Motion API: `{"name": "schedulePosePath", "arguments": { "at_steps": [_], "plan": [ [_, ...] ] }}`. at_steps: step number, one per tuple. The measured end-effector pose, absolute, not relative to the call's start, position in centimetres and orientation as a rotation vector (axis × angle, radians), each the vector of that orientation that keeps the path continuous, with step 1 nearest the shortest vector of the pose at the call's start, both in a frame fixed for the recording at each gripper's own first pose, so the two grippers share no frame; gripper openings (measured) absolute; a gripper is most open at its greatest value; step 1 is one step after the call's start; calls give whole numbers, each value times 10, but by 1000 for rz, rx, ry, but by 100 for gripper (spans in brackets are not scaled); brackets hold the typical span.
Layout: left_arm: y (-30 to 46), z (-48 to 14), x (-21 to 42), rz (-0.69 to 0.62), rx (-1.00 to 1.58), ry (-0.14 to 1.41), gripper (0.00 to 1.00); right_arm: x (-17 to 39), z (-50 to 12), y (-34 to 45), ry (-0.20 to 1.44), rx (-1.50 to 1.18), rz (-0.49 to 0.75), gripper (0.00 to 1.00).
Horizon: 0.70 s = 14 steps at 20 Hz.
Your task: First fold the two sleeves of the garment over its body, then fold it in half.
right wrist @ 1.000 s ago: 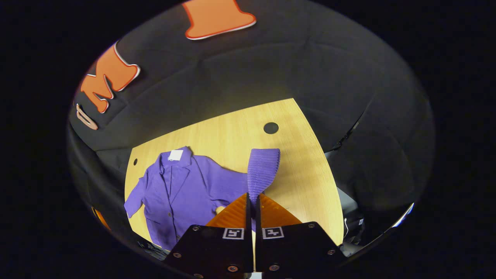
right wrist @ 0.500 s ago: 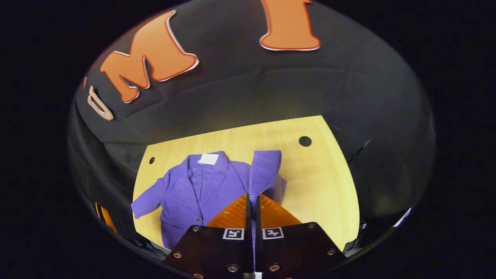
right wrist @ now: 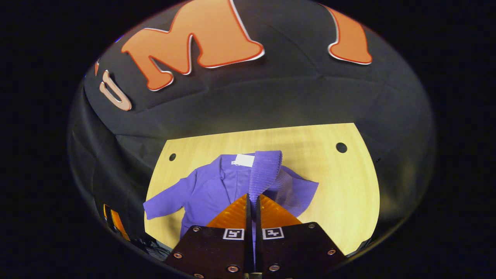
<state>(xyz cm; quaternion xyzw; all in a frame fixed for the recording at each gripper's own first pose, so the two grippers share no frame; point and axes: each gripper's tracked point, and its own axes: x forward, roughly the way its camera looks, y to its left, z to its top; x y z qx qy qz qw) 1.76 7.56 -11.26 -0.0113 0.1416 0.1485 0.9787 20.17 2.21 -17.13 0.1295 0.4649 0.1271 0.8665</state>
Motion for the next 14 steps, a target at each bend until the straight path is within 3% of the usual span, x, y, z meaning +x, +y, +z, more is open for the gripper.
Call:
{"name": "schedulePosePath", "arguments": {
  "at_steps": [5,14],
  "plan": [
    [108,-133,5,333,-54,318,98,198,-165,86,966,259,343,2],
    [154,-170,-19,376,-38,384,98,195,-211,169,1002,252,368,5]
  ]
}}
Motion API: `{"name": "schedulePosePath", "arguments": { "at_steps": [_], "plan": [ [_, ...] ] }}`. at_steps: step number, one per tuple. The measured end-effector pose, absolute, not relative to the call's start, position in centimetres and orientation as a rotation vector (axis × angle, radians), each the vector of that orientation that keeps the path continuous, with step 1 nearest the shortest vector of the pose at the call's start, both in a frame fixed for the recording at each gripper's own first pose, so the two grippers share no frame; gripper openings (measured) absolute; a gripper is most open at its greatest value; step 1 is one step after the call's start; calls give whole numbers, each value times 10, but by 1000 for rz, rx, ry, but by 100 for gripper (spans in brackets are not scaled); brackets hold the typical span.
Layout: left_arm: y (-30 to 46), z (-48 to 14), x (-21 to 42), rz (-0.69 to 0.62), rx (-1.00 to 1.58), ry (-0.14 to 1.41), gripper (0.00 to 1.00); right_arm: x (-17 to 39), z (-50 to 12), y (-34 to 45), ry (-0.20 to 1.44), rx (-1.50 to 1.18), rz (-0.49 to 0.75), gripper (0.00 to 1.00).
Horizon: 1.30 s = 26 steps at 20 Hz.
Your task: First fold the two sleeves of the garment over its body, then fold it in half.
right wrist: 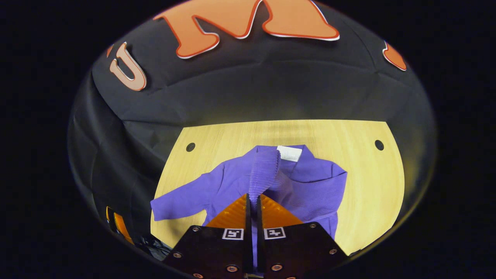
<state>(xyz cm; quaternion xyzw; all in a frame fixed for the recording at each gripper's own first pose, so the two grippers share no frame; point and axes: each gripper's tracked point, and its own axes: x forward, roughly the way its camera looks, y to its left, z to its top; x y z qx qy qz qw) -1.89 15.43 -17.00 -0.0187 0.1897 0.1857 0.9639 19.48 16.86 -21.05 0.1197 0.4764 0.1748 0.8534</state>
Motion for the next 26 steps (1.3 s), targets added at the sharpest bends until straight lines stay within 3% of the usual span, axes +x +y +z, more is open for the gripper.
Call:
{"name": "schedulePosePath", "arguments": {
  "at_steps": [2,3,4,5,9,10,11,12,13,15,16,17,21,25,26],
  "plan": [
    [161,-179,-22,376,-29,408,98,189,-214,190,1008,275,397,10],
    [164,-182,-23,377,-30,415,98,186,-212,196,1007,290,409,1],
    [167,-185,-25,376,-34,423,98,184,-209,201,1001,302,418,17],
    [171,-188,-25,379,-37,428,98,183,-205,203,992,310,421,23],
    [190,-203,-22,388,-51,460,98,182,-177,190,889,304,401,37],
    [197,-208,-21,389,-61,477,98,182,-168,184,853,298,389,39],
    [203,-216,-19,391,-79,501,98,180,-159,176,822,290,375,34],
    [207,-226,-18,389,-104,532,98,179,-151,169,786,286,362,49],
    [213,-235,-15,390,-128,564,98,177,-143,164,753,289,352,56],
    [226,-259,-16,402,-181,642,98,167,-129,151,697,296,332,62],
    [231,-272,-16,412,-206,684,99,163,-123,143,669,296,321,57],
    [236,-281,-16,420,-227,717,98,159,-117,135,642,289,306,70],
    [255,-316,-16,479,-271,849,99,145,-94,96,517,222,256,80],
    [260,-355,-22,526,-364,996,99,134,-74,56,408,145,220,83],
    [259,-364,-24,524,-389,1037,94,130,-72,48,394,142,213,83]
  ]
}}
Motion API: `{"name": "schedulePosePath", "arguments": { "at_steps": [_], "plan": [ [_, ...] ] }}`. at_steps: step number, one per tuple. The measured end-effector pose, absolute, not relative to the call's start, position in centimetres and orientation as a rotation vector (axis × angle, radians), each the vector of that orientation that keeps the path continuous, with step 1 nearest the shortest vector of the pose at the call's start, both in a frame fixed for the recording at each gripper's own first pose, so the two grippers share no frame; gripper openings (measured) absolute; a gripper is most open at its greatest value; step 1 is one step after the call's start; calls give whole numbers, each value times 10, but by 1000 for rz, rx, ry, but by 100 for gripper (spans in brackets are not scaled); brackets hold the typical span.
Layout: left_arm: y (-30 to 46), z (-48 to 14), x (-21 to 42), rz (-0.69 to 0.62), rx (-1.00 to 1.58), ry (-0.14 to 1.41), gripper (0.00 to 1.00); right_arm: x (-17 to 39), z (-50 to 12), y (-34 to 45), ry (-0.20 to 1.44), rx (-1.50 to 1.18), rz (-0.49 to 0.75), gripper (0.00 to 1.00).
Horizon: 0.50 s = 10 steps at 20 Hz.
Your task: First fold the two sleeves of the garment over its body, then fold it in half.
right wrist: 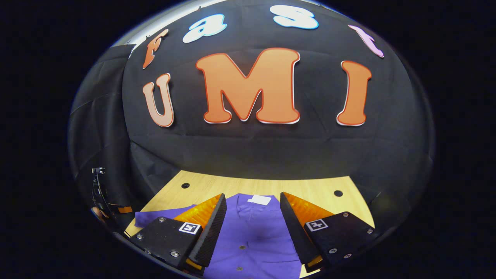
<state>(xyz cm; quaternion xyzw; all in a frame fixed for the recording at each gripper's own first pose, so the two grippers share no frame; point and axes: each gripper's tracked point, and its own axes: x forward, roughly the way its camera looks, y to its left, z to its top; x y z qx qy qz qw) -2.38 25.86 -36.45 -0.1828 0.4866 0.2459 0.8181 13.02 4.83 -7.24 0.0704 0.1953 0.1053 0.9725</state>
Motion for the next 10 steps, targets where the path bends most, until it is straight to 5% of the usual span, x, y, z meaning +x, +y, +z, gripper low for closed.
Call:
{"name": "schedulePosePath", "arguments": {
  "at_steps": [10],
  "plan": [
    [251,-443,-63,509,-648,1355,98,96,-61,-5,299,99,180,87]
  ]
}}
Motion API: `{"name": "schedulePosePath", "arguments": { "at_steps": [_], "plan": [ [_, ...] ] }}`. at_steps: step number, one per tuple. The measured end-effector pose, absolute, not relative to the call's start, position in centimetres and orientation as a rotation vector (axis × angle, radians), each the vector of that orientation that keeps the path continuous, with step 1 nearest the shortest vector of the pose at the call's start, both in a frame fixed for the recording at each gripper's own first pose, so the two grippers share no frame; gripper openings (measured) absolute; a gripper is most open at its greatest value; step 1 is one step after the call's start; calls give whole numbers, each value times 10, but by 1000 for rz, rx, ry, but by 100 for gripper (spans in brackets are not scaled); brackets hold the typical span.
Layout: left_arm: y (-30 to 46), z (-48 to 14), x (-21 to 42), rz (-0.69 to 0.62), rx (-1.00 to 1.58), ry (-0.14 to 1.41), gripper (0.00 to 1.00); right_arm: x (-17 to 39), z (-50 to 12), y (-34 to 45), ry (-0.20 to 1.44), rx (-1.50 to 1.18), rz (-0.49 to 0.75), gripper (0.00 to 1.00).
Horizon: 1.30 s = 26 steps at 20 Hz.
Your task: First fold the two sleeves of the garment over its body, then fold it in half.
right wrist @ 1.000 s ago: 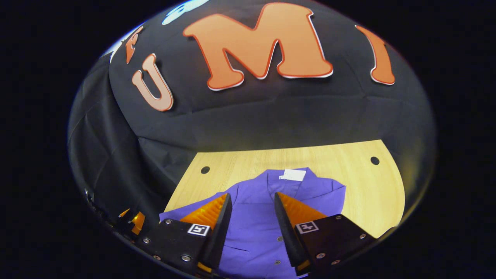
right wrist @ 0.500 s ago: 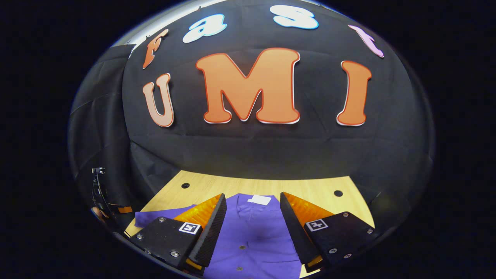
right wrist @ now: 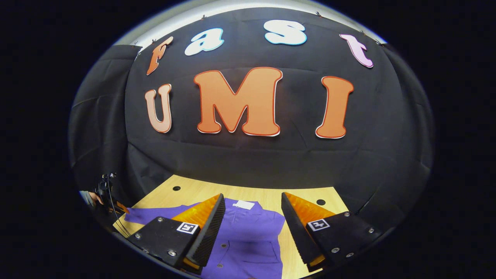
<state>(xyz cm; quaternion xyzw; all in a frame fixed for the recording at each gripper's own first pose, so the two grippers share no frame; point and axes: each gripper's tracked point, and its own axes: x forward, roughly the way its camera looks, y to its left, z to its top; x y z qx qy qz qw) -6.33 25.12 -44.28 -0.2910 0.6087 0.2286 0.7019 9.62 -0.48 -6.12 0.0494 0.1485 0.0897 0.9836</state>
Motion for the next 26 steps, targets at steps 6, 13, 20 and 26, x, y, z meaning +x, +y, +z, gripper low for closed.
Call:
{"name": "schedulePosePath", "arguments": {
  "at_steps": [6,13,20,26],
  "plan": [
    [258,-483,-72,514,-648,1475,98,80,-69,-13,331,48,169,89],
    [262,-488,-69,490,-559,1573,82,74,-76,-20,353,69,152,89],
    [253,-491,-53,435,-566,1529,15,66,-91,-27,377,102,134,89],
    [246,-486,-52,438,-599,1517,6,62,-89,-35,365,39,144,89]
  ]
}}
